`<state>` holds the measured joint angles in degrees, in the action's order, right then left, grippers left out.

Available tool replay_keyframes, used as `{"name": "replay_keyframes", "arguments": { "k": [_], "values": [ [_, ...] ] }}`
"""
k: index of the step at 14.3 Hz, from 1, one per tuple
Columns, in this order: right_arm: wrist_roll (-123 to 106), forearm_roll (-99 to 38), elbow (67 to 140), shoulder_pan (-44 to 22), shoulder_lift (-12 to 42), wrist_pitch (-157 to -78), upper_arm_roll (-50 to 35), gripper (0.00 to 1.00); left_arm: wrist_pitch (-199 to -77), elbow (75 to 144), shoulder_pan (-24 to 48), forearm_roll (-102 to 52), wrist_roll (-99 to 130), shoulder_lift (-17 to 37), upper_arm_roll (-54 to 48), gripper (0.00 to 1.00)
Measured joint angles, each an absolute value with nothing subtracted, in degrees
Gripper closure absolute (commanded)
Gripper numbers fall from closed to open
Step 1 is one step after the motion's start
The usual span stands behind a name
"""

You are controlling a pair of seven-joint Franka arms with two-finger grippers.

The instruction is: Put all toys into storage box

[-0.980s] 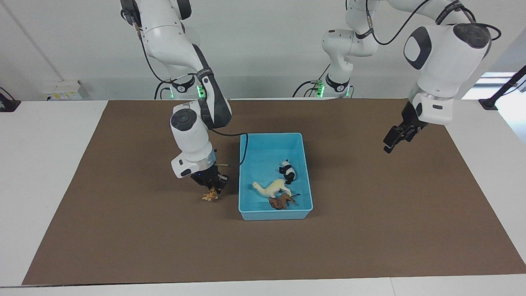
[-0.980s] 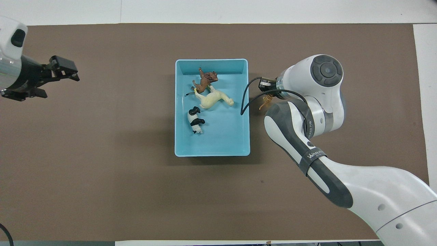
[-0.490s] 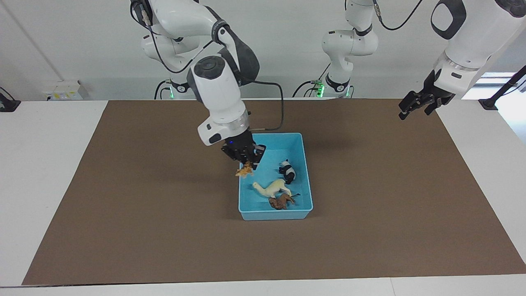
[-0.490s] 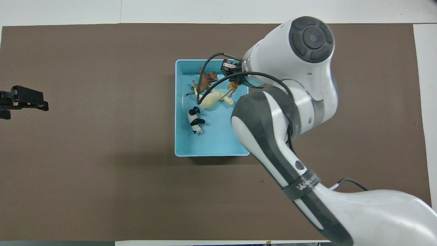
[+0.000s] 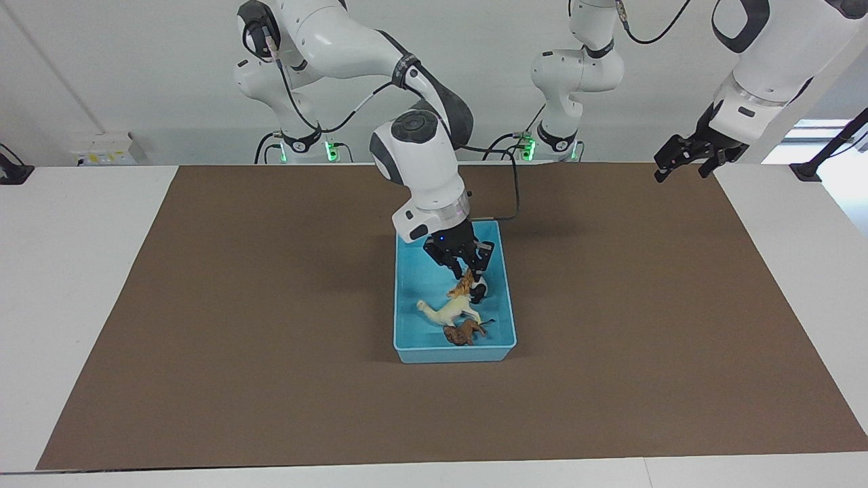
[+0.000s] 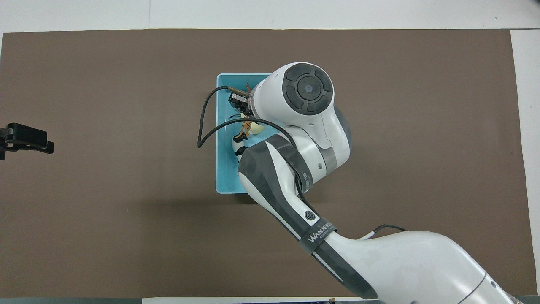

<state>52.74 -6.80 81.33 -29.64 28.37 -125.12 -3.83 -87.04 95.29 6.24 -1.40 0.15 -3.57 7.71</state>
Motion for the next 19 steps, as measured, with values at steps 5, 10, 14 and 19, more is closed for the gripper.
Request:
{"name": "replay_keyframes", "arguments": {
  "k": [5, 10, 14, 19],
  "values": [
    [52.28, -4.84, 79.42, -27.93, 25.66, -117.02, -3.29, 0.00, -87.97, 94.76, 5.27, -1.40, -1.61, -2.55, 7.13, 0.00],
    [31.56, -4.42, 78.93, -18.53, 16.95, -105.96, -2.98, 0.00, -87.84, 95.12, 5.27, -1.40, -1.66, -1.26, 6.57, 0.00],
    [12.59, -4.27, 78.94, -8.85, 8.70, -96.66, -2.79, 0.00, -87.80, 95.21, 5.27, -1.40, -1.66, -1.53, 6.57, 0.00],
    [-0.14, -2.90, 85.19, 1.14, 4.65, -88.31, -2.59, 0.00, -87.79, 95.21, 5.27, -1.40, -1.66, -1.68, 6.57, 0.00]
  ]
}}
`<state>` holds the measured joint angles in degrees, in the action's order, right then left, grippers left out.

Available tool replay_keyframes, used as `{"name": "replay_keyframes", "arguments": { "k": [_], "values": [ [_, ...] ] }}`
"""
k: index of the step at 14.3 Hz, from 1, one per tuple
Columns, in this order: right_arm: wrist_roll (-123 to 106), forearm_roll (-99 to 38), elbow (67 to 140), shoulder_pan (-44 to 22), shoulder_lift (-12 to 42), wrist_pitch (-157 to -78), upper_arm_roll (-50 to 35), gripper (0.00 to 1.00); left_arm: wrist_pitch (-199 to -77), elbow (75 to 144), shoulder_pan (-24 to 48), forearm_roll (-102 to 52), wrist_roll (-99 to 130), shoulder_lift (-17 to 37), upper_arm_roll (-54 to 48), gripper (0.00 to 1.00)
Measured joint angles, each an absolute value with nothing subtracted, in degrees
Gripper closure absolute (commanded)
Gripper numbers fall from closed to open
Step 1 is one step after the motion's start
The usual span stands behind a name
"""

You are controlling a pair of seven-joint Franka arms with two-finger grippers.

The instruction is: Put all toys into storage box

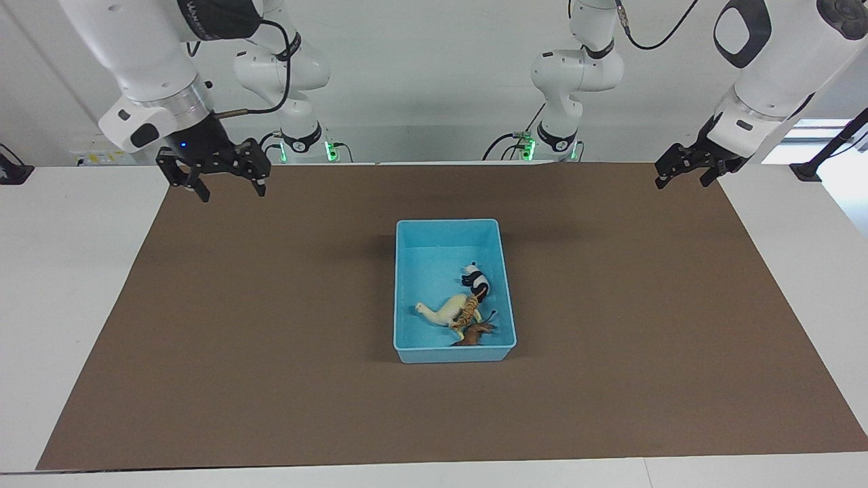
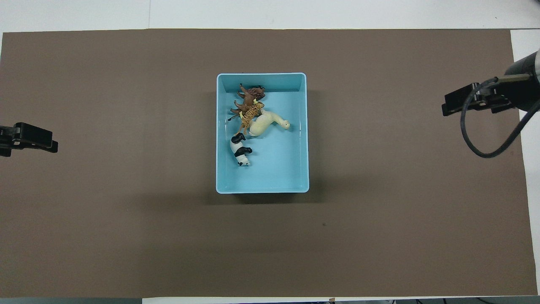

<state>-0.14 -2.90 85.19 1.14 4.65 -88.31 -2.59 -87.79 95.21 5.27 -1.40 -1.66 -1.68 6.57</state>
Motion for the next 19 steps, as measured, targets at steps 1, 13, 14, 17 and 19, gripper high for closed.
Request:
{"name": "replay_keyframes", "arguments": {
  "k": [1, 13, 14, 17, 19],
  "values": [
    [-0.53, -2.85, 88.42, 1.88, 3.85, -90.31, -2.58, 0.00, -87.79, 95.21, 5.27, -1.40, -1.66, -1.68, 6.57, 0.00],
    [-0.53, -0.23, 96.42, 4.20, 1.99, -94.59, -2.60, 0.00, -87.78, 95.21, 5.27, -1.40, -1.66, -1.68, 6.57, 0.00],
    [-0.53, 1.01, 96.40, 4.22, 1.99, -94.57, -2.60, 0.00, -87.78, 95.21, 5.27, -1.40, -1.66, -1.68, 6.57, 0.00],
    [-0.53, 1.94, 96.14, 4.22, 1.99, -94.30, -2.66, 0.00, -87.78, 95.21, 5.27, -1.40, -1.66, -1.68, 6.57, 0.00],
    [-0.53, 1.94, 96.12, 4.21, 1.99, -93.88, -2.76, 0.00, -87.78, 95.21, 5.27, -1.40, -1.66, -1.68, 6.57, 0.00]
  ]
}}
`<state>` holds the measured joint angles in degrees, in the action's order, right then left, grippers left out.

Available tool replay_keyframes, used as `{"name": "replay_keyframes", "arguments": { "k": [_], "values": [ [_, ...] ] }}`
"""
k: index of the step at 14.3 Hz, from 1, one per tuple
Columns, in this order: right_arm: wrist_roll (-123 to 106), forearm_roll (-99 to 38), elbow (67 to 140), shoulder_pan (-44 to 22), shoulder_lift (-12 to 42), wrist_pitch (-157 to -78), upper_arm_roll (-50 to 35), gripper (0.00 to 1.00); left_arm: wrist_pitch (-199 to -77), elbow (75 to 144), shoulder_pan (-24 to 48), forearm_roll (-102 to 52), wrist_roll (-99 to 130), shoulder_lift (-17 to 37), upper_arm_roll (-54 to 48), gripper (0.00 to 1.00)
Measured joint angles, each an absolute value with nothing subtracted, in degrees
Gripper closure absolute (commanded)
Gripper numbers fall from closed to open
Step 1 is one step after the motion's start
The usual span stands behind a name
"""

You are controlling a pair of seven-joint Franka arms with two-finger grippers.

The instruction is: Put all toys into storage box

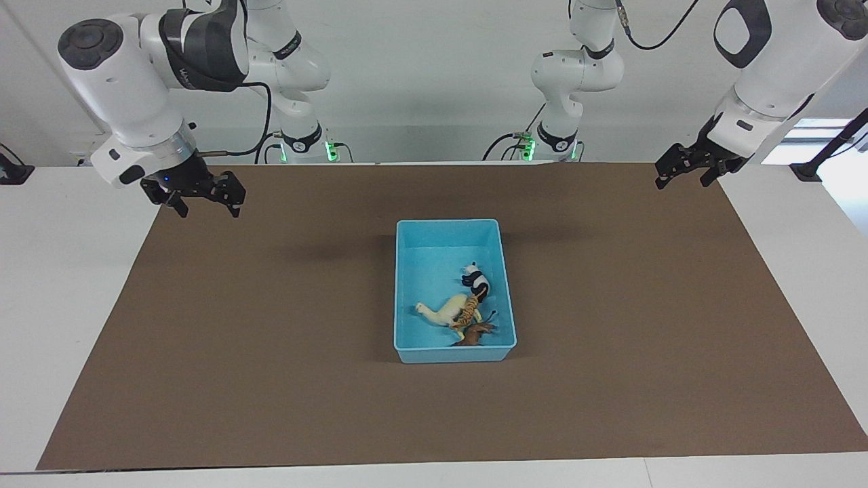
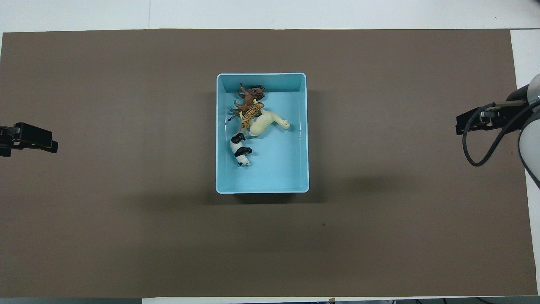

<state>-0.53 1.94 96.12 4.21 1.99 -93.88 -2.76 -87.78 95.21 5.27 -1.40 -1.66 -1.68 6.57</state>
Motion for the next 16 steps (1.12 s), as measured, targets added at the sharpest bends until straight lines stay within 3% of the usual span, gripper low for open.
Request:
{"name": "replay_keyframes", "arguments": {
  "k": [16],
  "values": [
    [-0.53, 1.46, 95.37, 4.21, 1.99, -90.58, -2.74, 0.00, -87.78, 95.21, 5.27, -1.40, -1.66, -1.68, 6.57, 0.00]
  ]
}}
